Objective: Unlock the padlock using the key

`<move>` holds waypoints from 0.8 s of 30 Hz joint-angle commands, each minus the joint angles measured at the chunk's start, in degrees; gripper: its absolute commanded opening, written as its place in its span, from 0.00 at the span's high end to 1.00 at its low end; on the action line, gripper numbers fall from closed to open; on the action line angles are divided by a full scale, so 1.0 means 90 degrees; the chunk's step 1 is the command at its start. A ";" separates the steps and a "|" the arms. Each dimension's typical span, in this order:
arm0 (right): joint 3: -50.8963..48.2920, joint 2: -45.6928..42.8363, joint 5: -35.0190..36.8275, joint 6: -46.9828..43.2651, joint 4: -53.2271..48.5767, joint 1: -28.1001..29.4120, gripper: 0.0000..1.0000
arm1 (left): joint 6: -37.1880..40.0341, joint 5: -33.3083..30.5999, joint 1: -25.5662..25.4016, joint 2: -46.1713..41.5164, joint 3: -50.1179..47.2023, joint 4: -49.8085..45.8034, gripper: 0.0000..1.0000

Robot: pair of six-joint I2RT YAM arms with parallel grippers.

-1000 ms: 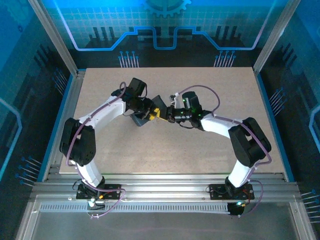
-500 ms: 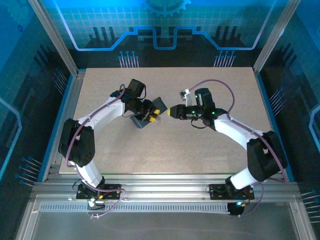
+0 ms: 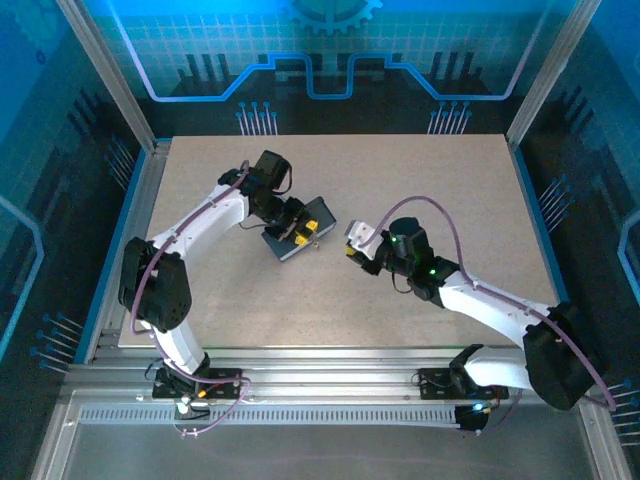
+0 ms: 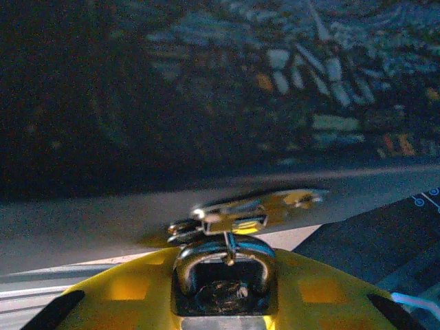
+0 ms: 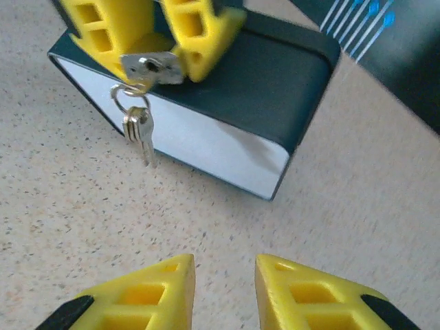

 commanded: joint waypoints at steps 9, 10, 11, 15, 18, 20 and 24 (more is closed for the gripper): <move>0.0651 0.0577 0.0801 -0.1793 0.0730 0.0972 0.71 | 0.0103 0.0206 -0.0039 0.0037 0.0303 -0.0308 1.00; 0.0651 0.0627 0.0794 -0.1809 0.0760 0.1002 0.71 | 0.0096 0.0211 -0.0039 0.0030 0.0288 -0.0284 1.00; 0.0676 0.0667 0.0775 -0.1830 0.0767 0.1018 0.71 | 0.0082 0.0221 -0.0051 0.0025 0.0276 -0.0272 1.00; 0.0770 0.0779 0.0741 -0.1891 0.0657 0.1104 0.72 | 0.0069 0.0241 -0.0041 0.0026 0.0292 -0.0262 1.00; 0.0800 0.0840 0.0696 -0.1944 0.0503 0.1162 0.72 | 0.0062 0.0241 -0.0042 0.0027 0.0313 -0.0264 1.00; 0.0806 0.0903 0.0698 -0.1949 0.0510 0.1184 0.72 | 0.0046 0.0240 -0.0043 0.0027 0.0293 -0.0241 1.00; 0.0846 0.1002 0.0695 -0.1965 0.0524 0.1220 0.73 | -0.0006 0.0255 -0.0046 0.0023 0.0244 -0.0184 1.00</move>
